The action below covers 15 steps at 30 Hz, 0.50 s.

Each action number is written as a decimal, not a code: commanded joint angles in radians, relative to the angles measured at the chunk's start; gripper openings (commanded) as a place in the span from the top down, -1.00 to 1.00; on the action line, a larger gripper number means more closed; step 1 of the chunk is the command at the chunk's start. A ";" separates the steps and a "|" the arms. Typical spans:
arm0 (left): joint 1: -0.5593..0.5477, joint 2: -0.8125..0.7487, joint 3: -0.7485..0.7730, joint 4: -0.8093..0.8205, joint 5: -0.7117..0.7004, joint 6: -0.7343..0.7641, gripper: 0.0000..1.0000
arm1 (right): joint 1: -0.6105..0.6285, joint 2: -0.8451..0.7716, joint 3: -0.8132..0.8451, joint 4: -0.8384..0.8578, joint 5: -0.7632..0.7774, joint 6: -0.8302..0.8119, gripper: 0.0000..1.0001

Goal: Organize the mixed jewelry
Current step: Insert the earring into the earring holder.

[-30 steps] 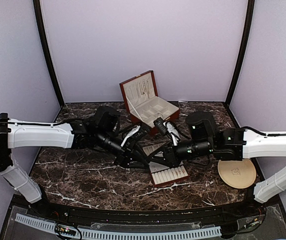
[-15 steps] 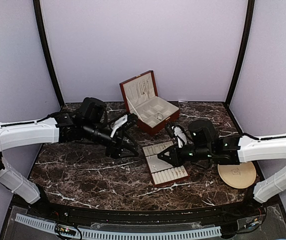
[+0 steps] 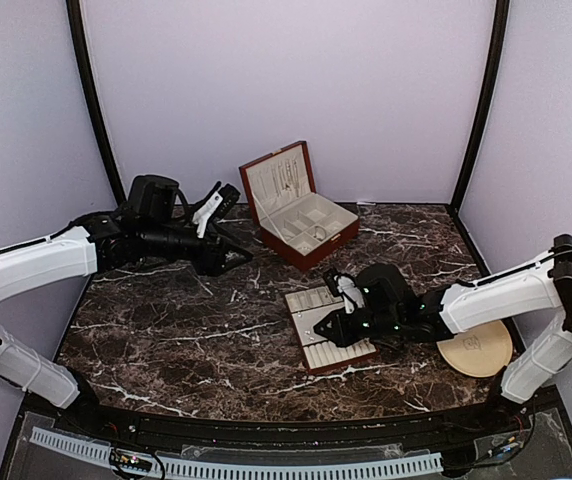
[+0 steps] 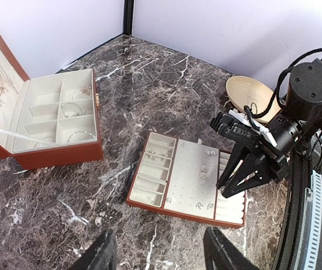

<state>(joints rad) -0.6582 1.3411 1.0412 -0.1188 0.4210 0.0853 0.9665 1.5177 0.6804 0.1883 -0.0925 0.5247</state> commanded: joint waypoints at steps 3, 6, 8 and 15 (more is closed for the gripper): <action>0.002 -0.009 0.004 0.007 -0.021 -0.018 -0.09 | -0.003 0.043 -0.011 0.054 0.034 0.012 0.79; 0.002 -0.009 0.004 0.005 -0.025 -0.018 -0.10 | -0.002 0.063 -0.012 0.054 0.046 0.010 0.79; 0.002 -0.008 0.004 0.007 -0.028 -0.019 -0.10 | 0.000 0.073 -0.010 0.055 0.053 0.009 0.79; 0.003 -0.003 0.005 0.006 -0.025 -0.021 -0.10 | 0.003 0.100 -0.008 0.052 0.086 0.011 0.79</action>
<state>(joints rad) -0.6582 1.3422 1.0412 -0.1192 0.3988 0.0704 0.9668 1.6024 0.6800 0.2100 -0.0441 0.5327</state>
